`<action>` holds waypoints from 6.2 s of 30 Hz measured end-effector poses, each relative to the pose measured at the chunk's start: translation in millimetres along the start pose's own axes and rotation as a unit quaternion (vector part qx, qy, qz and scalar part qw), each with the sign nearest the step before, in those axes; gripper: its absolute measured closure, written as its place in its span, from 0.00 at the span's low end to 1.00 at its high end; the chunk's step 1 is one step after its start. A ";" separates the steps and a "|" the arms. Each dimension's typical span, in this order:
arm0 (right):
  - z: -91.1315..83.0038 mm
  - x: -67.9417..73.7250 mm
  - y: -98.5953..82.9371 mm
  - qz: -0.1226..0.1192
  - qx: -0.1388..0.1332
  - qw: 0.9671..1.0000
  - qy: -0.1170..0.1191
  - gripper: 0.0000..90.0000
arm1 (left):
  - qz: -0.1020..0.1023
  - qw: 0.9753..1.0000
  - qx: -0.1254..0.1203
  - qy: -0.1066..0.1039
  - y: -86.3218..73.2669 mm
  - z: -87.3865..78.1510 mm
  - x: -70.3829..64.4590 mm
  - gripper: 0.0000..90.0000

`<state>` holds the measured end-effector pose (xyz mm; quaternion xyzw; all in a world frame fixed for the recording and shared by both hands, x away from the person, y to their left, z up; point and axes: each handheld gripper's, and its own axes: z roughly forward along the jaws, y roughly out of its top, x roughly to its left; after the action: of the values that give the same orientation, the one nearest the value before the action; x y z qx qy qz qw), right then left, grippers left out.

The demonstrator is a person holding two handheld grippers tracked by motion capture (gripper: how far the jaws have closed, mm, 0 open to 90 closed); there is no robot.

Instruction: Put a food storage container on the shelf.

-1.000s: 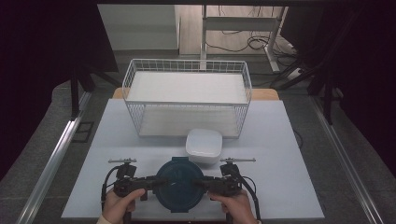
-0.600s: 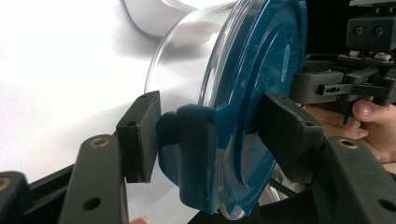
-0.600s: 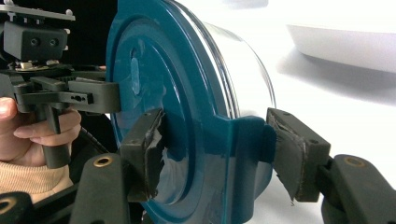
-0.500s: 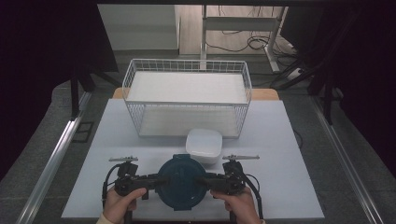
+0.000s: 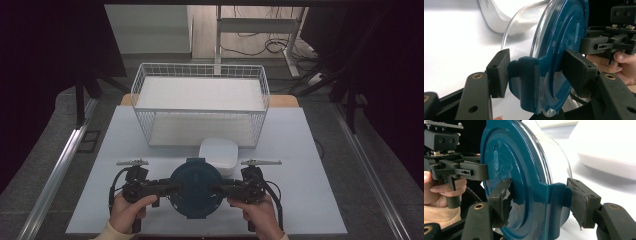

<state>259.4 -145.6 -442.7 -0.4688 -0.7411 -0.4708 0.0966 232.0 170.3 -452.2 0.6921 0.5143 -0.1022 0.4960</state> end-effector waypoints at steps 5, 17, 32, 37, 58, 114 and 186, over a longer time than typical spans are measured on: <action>-2.0 3.5 10.1 -0.005 -0.003 1.000 0.001 0.43 | 0.007 1.000 -0.005 0.002 11.4 -4.4 -3.3 0.45; -8.6 13.7 37.4 -0.022 -0.011 1.000 -0.001 0.43 | 0.024 1.000 -0.011 0.002 38.6 -15.1 -11.4 0.44; -21.5 24.4 71.4 -0.038 -0.021 0.999 -0.006 0.43 | 0.040 0.999 -0.019 0.001 71.5 -23.0 -24.2 0.44; -26.6 27.6 81.2 -0.044 -0.028 0.999 -0.006 0.43 | 0.050 0.999 -0.022 0.002 82.9 -26.4 -29.8 0.44; -39.0 34.9 121.7 -0.053 -0.041 0.998 -0.009 0.44 | 0.065 0.998 -0.026 -0.001 126.8 -32.8 -39.7 0.44; -34.3 12.1 257.8 -0.057 -0.033 0.998 -0.012 0.44 | 0.063 0.998 -0.018 -0.005 263.6 -23.1 -21.2 0.44; -73.3 15.5 161.6 -0.167 -0.100 0.974 -0.118 0.22 | 0.180 0.975 -0.073 0.113 143.2 -47.3 -24.3 0.25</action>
<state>356.1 -175.1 -296.1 -0.3980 -0.7642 -0.4933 -0.1194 320.1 196.0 -330.0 0.7423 0.4405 0.1052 0.4938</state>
